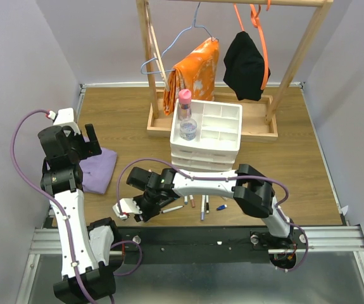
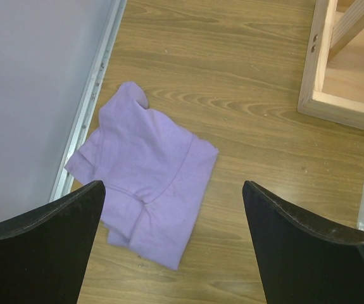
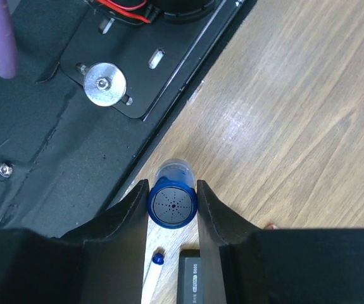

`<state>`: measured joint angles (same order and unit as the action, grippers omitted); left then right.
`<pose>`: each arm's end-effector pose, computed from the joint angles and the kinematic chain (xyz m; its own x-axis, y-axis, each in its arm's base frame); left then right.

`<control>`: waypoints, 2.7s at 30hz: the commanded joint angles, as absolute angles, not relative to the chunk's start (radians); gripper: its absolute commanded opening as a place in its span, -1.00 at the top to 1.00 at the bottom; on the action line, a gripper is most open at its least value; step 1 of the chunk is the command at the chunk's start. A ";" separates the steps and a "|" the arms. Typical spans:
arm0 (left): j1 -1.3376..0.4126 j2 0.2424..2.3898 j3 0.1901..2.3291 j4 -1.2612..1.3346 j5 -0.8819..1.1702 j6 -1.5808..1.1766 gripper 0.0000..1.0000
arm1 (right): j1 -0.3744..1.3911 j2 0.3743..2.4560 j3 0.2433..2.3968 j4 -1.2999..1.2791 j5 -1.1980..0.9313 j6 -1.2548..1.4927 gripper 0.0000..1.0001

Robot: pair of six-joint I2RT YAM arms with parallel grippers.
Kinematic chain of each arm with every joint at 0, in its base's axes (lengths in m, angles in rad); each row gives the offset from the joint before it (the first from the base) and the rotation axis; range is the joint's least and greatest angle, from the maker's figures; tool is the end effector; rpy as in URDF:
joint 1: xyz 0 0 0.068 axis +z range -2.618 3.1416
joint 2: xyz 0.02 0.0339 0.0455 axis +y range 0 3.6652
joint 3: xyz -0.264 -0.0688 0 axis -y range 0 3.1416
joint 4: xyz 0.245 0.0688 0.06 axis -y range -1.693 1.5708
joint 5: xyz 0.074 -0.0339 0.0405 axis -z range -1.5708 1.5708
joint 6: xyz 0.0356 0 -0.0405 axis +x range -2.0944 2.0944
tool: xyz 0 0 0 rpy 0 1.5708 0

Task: Sort the stationery into containers
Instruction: Pick up the stationery from the corner of the board, then close the stationery at the center of the board.

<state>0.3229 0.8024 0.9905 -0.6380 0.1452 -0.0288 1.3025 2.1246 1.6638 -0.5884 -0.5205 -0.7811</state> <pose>0.1575 0.0473 0.3606 -0.4067 -0.1661 -0.8983 -0.2022 0.9753 -0.0888 0.1041 0.4456 0.1919 0.4720 -0.5874 -0.6574 -0.8025 -0.5950 -0.0446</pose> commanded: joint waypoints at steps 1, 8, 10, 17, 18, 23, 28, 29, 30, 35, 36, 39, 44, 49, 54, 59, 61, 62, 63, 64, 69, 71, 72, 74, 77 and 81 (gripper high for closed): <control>0.333 0.805 1.002 -0.649 0.183 -0.031 -0.97 | 1.305 2.073 1.654 -0.610 -0.457 -0.762 0.50; 0.334 0.853 1.045 -0.660 0.256 -0.012 -0.97 | 1.250 1.818 1.589 -0.761 -0.358 -0.712 0.89; 0.331 0.865 1.054 -0.658 0.284 -0.006 -0.97 | 1.233 1.709 1.525 -0.808 -0.319 -0.689 0.89; 0.333 0.907 1.094 -0.669 0.449 0.035 -0.96 | 1.053 1.357 1.284 -0.911 -0.236 -0.707 0.97; 0.331 0.905 1.095 -0.670 0.478 0.040 -0.96 | 1.039 1.321 1.255 -0.917 -0.226 -0.731 0.99; 0.331 0.893 1.114 -0.689 0.537 0.101 -0.96 | 0.956 1.108 1.100 -0.937 -0.218 -0.727 0.99; 0.331 0.864 1.104 -0.727 0.587 0.189 -0.97 | 0.910 0.941 0.965 -0.995 -0.233 -0.767 0.99; 0.330 0.865 1.109 -0.738 0.591 0.208 -0.97 | 0.899 0.913 0.948 -1.012 -0.238 -0.778 0.99; 0.330 0.873 1.111 -0.747 0.591 0.216 -0.97 | 0.896 0.869 0.910 -1.041 -0.245 -0.794 0.99; 0.330 0.881 1.121 -0.759 0.592 0.198 -0.97 | 0.896 0.764 0.807 -1.095 -0.242 -0.816 0.99; 0.330 0.879 1.123 -0.759 0.598 0.181 -0.97 | 0.896 0.753 0.801 -1.104 -0.242 -0.804 0.99; 0.327 0.877 1.114 -0.770 0.621 0.176 -0.97 | 0.896 0.732 0.779 -1.141 -0.256 -0.807 0.99; 0.319 0.870 1.100 -0.782 0.629 0.173 -0.97 | 0.891 0.742 0.752 -1.115 -0.198 -0.805 0.99; 0.318 0.862 1.101 -0.782 0.640 0.170 -0.97 | 0.871 0.793 0.742 -1.121 -0.186 -0.845 0.99; 0.318 0.851 1.094 -0.765 0.641 0.150 -0.97 | 0.861 0.836 0.721 -1.112 -0.187 -0.888 0.99; 0.318 0.838 1.078 -0.759 0.646 0.143 -0.97 | 0.853 0.876 0.715 -1.095 -0.180 -0.900 0.99; 0.318 0.831 1.068 -0.755 0.647 0.140 -0.97 | 0.850 0.888 0.716 -1.074 -0.170 -0.903 0.99; 0.318 0.831 1.065 -0.753 0.649 0.137 -0.97 | 0.847 0.902 0.721 -1.069 -0.170 -0.905 0.99; 0.318 0.830 1.060 -0.750 0.650 0.133 -0.97 | 0.845 0.911 0.721 -1.059 -0.170 -0.908 0.99; 0.318 0.828 1.051 -0.744 0.650 0.129 -0.97 | 0.844 0.922 0.722 -1.055 -0.170 -0.911 0.99; 0.319 0.825 1.037 -0.730 0.655 0.110 -0.97 | 0.819 0.980 0.729 -1.029 -0.190 -0.942 0.99; 0.318 0.822 1.035 -0.732 0.653 0.110 -0.97 | 0.808 0.992 0.730 -1.028 -0.198 -0.954 0.99; 0.316 0.822 1.035 -0.733 0.652 0.118 -0.97 | 0.807 0.997 0.729 -1.028 -0.198 -0.965 0.99; 0.319 0.821 1.035 -0.735 0.649 0.121 -0.97 | 0.799 1.005 0.727 -1.031 -0.202 -0.977 0.99; 0.318 0.821 1.031 -0.733 0.646 0.124 -0.97 | 0.796 1.011 0.727 -1.037 -0.213 -0.994 0.99; 0.318 0.822 1.023 -0.726 0.646 0.120 -0.97 | 0.795 1.017 0.736 -1.058 -0.225 -1.000 0.99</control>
<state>0.3202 0.8356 1.0382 -0.7467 0.6228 0.1268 0.8028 1.0111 0.7242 -1.0439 -0.1970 -0.9680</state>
